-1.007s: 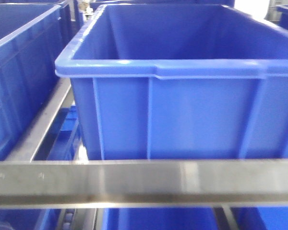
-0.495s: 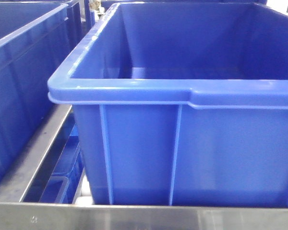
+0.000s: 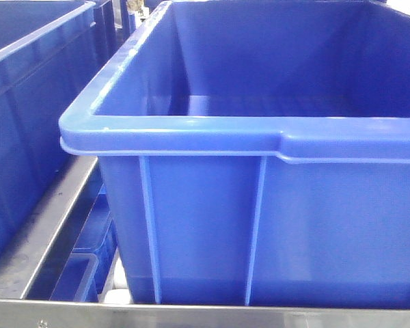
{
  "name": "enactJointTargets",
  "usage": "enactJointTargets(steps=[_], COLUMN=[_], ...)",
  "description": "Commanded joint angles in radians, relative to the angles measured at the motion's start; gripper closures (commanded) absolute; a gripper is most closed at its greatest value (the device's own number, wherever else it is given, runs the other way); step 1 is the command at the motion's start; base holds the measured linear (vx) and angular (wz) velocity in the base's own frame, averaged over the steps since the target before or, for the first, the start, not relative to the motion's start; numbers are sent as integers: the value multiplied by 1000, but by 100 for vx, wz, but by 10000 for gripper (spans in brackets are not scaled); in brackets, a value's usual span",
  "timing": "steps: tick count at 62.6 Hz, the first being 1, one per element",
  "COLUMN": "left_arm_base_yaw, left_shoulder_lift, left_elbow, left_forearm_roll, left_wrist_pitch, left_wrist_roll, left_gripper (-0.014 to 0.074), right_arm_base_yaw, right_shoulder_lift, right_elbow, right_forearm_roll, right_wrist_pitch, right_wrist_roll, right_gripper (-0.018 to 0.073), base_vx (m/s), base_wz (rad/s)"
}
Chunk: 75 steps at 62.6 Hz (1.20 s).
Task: Pick red cube and place on left shelf
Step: 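Approach the blue bin on the shelf with the held cube, then lower the right gripper into the blue bin beside the other red cube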
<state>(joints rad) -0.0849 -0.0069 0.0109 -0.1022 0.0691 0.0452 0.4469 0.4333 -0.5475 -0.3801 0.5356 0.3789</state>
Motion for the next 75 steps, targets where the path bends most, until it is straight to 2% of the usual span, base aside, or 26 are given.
enactJointTargets(steps=[1, 23, 33, 45, 55, 64, 75], left_arm_base_yaw=[-5, -5, -5, -5, -5, -5, -5], left_shoulder_lift=[-12, -12, -12, -12, -12, -12, -12], left_elbow=[24, 24, 24, 24, 24, 24, 24], left_forearm_roll=[-1, -1, -1, -1, -1, -1, -1], left_wrist_pitch=[-75, -75, -75, -75, -75, -75, -75], left_wrist_roll=[-5, -5, -5, -5, -5, -5, -5], left_gripper=[495, 495, 495, 495, 495, 495, 495], right_arm_base_yaw=[-7, -7, -3, 46, 102, 104, 103], right_shoulder_lift=[8, 9, 83, 307, 544, 732, 925], right_elbow=[-29, -36, -125, -324, -514, -650, -756], right_forearm_roll=[-25, -21, 0, 24, 30, 51, 93], right_wrist_pitch=[-75, -107, -77, 66, 242, 378, 450], right_wrist_roll=[-7, -7, -7, -41, -53, -53, -58], right_gripper=[446, 452, 452, 452, 452, 452, 452], base_vx=[0, 0, 0, 0, 0, 0, 0], base_wz=[0, 0, 0, 0, -2, 3, 0])
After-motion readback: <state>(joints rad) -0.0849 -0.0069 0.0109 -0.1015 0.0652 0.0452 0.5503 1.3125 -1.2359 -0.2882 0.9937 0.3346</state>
